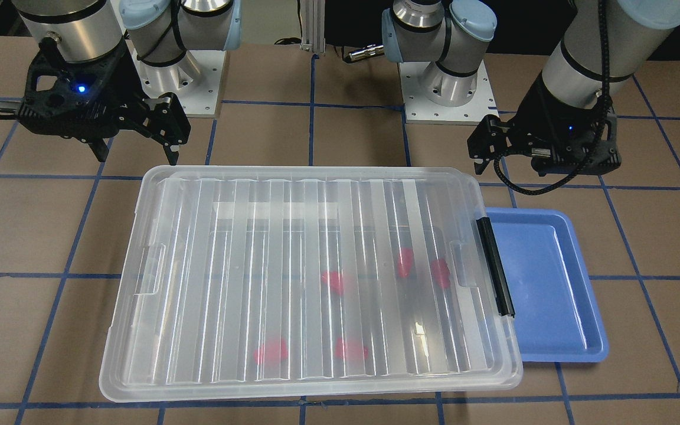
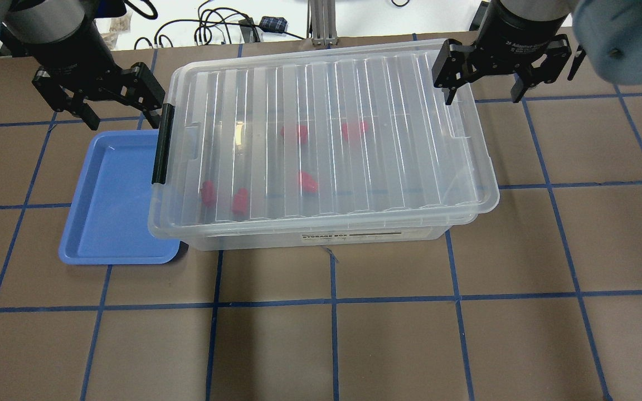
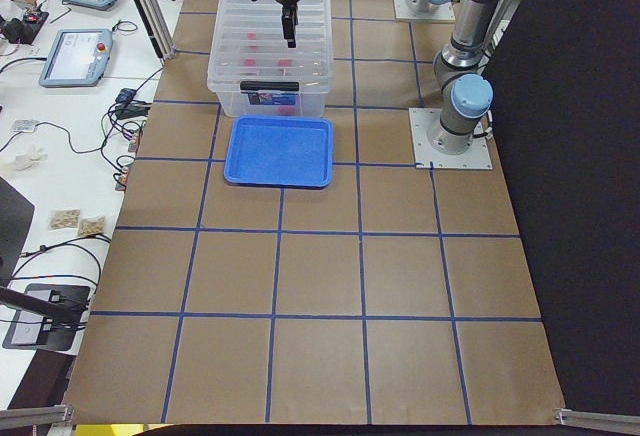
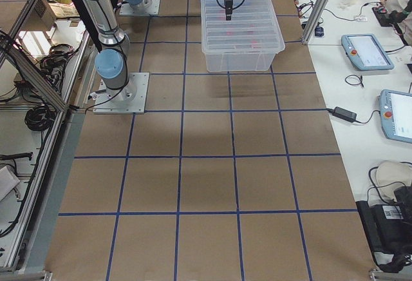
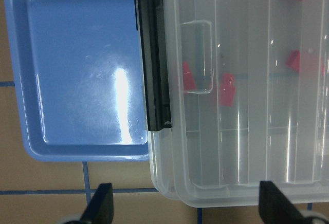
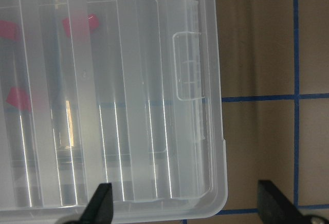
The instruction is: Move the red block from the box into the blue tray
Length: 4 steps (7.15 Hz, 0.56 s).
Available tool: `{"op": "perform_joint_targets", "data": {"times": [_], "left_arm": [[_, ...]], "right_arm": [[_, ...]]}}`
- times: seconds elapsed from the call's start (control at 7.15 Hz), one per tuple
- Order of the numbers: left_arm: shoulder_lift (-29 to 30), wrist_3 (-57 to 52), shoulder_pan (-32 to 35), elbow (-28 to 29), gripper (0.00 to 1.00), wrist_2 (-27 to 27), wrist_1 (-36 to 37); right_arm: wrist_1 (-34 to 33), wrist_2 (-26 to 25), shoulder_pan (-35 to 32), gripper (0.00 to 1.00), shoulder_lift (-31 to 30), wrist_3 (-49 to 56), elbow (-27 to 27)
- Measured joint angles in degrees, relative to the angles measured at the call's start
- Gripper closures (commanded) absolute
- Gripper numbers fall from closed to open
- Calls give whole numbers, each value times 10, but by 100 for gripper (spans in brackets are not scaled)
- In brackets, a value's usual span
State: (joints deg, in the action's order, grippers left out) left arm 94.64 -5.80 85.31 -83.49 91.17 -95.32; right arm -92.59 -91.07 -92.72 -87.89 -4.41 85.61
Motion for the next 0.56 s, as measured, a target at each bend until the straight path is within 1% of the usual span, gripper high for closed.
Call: {"op": "perform_joint_targets", "data": {"times": [0.42, 0.56], "left_arm": [[-6, 0, -2, 1, 0, -1, -1], [-7, 1, -2, 1, 0, -1, -2]], "right_arm": [[-4, 1, 6, 0, 3, 8, 1], [-8, 1, 16, 0, 12, 20, 1]]}}
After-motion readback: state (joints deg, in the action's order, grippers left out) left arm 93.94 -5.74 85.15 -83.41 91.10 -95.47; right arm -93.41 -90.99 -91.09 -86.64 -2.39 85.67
